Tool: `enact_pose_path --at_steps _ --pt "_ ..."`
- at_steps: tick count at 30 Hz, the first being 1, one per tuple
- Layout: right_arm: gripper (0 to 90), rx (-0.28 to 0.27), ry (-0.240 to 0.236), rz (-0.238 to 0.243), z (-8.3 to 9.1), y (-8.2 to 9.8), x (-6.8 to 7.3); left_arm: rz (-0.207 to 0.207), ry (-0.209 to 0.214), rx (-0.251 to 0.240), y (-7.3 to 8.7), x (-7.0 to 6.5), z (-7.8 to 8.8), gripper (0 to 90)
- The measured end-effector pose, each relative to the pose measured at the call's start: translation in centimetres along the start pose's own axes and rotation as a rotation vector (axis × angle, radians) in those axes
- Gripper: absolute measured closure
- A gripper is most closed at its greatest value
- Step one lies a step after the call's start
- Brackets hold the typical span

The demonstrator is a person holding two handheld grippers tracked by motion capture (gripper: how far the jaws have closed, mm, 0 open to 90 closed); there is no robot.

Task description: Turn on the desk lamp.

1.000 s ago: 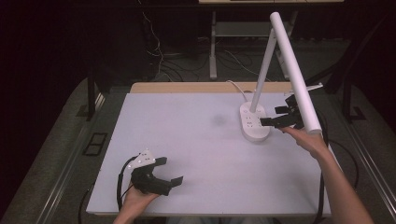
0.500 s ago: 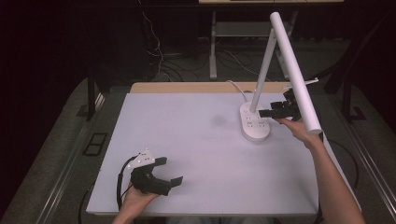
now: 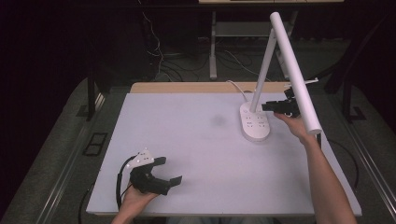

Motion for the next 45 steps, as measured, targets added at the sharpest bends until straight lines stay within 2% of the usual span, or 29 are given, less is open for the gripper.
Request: enact_pose_path --at_steps 1,2,3,4,7,10,18,26,41,45 --pt "72.9 -0.016 0.000 -0.017 -0.3 0.1 -0.4 0.001 -0.001 0.000 0.0 0.0 0.0 0.0" --pt "72.9 -0.016 0.000 -0.017 -0.3 0.1 -0.4 0.001 -0.001 -0.002 0.0 0.0 0.0 0.0" --pt "77.6 -0.028 -0.001 -0.039 -0.5 0.2 -0.9 0.002 -0.001 -0.003 0.0 0.0 0.0 0.0" --pt "77.6 -0.028 -0.001 -0.039 -0.5 0.2 -0.9 0.002 -0.001 -0.003 0.0 0.0 0.0 0.0" --pt "82.6 -0.062 0.004 -0.084 -0.9 0.3 -1.6 -0.001 -0.002 -0.003 0.0 0.0 0.1 0.0" --pt "88.7 -0.084 0.009 -0.110 -1.1 0.3 -2.0 0.002 0.000 -0.005 0.0 -0.1 0.1 0.0" --pt "89.6 -0.092 0.033 -0.148 -2.1 0.6 -2.9 -0.001 -0.001 -0.001 0.0 0.1 0.2 0.0" --pt "89.6 -0.089 0.037 -0.220 -3.9 1.3 -3.7 -0.001 -0.006 -0.002 0.0 0.3 0.4 0.0" --pt "89.6 -0.059 0.029 -0.221 -5.8 2.0 -3.5 0.002 -0.010 -0.010 0.0 0.4 0.5 0.0" --pt "89.6 -0.068 0.033 -0.228 -6.0 1.9 -3.5 0.000 -0.010 -0.009 0.0 0.4 0.5 0.0"
Point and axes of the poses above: each handheld gripper's, and its own axes: z roughly backward along the jaws, y roughly out of its underside, x roughly to its left, the point moved 3 cm from there along -z, roughly forward along the jaws, and after that the axes turned 1 degree about -z, right-handed, at the moved point
